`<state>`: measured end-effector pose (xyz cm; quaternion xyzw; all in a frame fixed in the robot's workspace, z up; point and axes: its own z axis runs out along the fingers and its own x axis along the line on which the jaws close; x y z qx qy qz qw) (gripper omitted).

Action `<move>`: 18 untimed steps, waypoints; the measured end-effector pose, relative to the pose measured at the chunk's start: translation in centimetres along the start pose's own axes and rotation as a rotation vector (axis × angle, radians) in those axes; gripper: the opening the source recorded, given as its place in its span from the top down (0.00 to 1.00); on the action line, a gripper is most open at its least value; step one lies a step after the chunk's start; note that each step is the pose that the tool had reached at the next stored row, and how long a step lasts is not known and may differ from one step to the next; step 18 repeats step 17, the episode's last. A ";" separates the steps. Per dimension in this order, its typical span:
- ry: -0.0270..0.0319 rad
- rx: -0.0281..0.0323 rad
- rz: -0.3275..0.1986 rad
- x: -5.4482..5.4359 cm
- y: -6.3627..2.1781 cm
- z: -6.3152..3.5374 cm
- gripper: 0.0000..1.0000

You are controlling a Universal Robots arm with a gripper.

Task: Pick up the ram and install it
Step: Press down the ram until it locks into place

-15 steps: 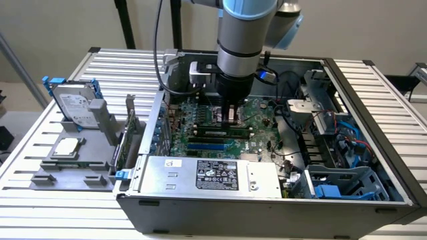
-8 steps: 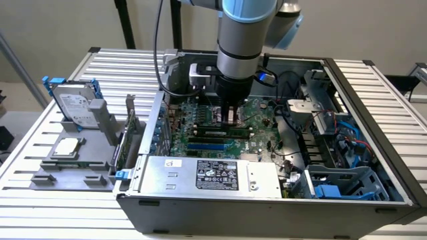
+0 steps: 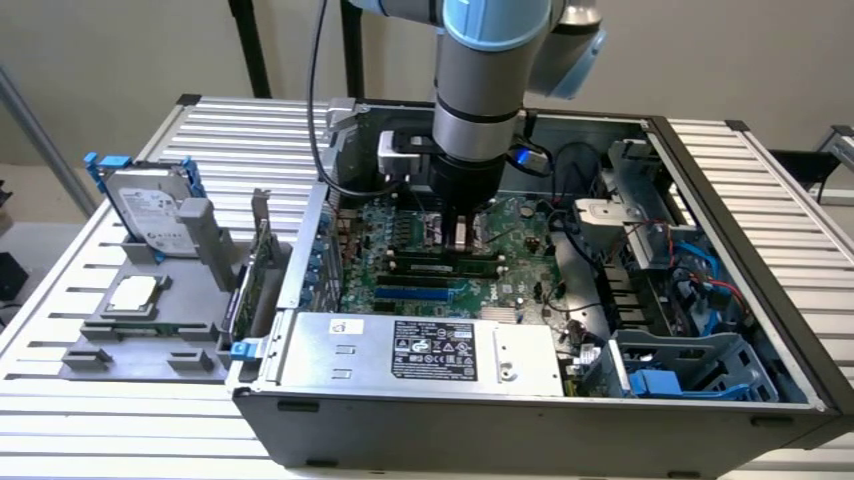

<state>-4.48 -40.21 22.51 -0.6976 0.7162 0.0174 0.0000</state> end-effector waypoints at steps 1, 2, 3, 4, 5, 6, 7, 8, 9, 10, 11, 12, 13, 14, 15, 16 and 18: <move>-0.0004 0.0000 0.000 0.0 0.00 -0.03 0.89; -0.0019 0.0002 0.000 0.0 0.01 -0.27 0.89; -0.0026 0.0003 0.000 0.0 0.03 -0.65 0.89; -0.0011 -0.0003 0.000 0.0 0.04 -1.15 0.89; -0.0006 -0.0006 0.000 0.0 0.05 -1.62 0.89; -0.0008 -0.0006 0.000 -0.1 0.06 -2.03 0.89; -0.0005 -0.0007 0.000 -0.1 0.06 -2.29 0.89; -0.0007 -0.0007 0.000 -0.1 0.06 -2.35 0.89; -0.0011 -0.0006 0.000 -0.1 0.06 -2.35 0.89; -0.0018 -0.0007 0.000 -0.1 0.07 -2.35 0.89; -0.0023 -0.0008 0.000 -0.1 0.07 -2.36 0.89; -0.0031 -0.0008 0.000 -0.1 0.07 -2.36 0.89; -0.0038 -0.0009 0.000 -0.1 0.06 -2.37 0.89; -0.0046 -0.0009 0.000 -0.1 0.06 -2.37 0.89; -0.0054 -0.0010 0.000 -0.1 0.07 -2.37 0.89; -0.0062 -0.0010 0.000 -0.1 0.06 -2.37 0.89; -0.0071 -0.0010 0.000 -0.1 0.07 -2.36 0.89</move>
